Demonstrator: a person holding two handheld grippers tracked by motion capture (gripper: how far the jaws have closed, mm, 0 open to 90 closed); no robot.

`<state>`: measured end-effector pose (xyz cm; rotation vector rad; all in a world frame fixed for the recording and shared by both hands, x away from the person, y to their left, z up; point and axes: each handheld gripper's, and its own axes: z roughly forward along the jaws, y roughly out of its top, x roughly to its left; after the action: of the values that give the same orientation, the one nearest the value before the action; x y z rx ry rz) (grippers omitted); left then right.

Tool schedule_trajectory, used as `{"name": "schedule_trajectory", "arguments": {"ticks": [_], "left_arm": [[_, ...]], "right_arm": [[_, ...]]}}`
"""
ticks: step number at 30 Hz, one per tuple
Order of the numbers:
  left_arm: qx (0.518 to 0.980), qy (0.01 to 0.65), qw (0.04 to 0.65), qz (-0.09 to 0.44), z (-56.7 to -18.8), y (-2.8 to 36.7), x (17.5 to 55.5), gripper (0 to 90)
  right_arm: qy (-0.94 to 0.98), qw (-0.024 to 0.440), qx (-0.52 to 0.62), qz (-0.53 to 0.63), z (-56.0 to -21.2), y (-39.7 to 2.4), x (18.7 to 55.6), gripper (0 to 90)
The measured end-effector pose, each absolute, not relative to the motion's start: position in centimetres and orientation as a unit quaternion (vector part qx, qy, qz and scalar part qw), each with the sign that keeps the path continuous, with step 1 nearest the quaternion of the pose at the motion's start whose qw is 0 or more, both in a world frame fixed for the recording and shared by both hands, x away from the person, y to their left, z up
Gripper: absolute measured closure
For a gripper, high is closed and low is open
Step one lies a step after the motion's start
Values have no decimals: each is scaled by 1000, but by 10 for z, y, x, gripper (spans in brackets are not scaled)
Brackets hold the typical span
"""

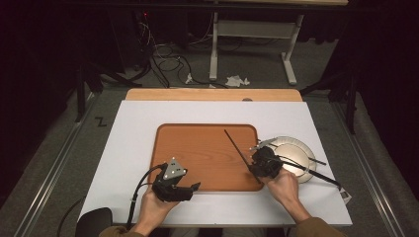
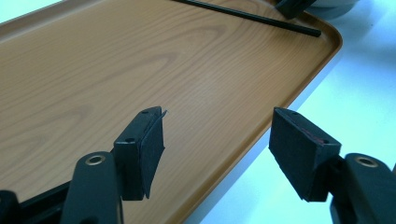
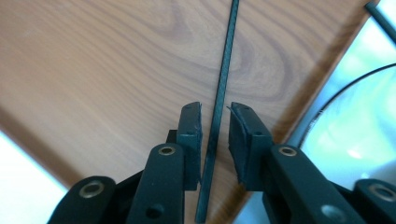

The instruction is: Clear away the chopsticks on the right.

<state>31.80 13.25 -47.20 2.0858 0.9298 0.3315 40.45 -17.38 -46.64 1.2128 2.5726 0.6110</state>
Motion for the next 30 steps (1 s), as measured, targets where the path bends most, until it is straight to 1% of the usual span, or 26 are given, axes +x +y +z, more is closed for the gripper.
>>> {"name": "schedule_trajectory", "arguments": {"ticks": [7, 8, 13, 17, 20, 30], "left_arm": [[827, 369, 404, 130, -472, 132, 318, 353], [827, 369, 404, 130, -472, 132, 318, 353], [826, 370, 405, 130, -472, 133, 318, 353], [826, 370, 405, 130, -472, 133, 319, 352], [826, 371, 404, 130, -473, 133, 319, 353], [826, 371, 404, 128, -472, 135, 321, 353]], "right_arm": [[882, 124, 393, 227, -450, -188, 399, 693], [884, 127, 386, 232, -443, -193, 398, 677], [882, 129, 383, 244, -433, -202, 397, 664], [875, 115, 384, 271, -424, -213, 398, 656], [869, 125, 387, 281, -415, -226, 397, 657], [866, 160, 387, 274, -402, -247, 397, 660]]}}
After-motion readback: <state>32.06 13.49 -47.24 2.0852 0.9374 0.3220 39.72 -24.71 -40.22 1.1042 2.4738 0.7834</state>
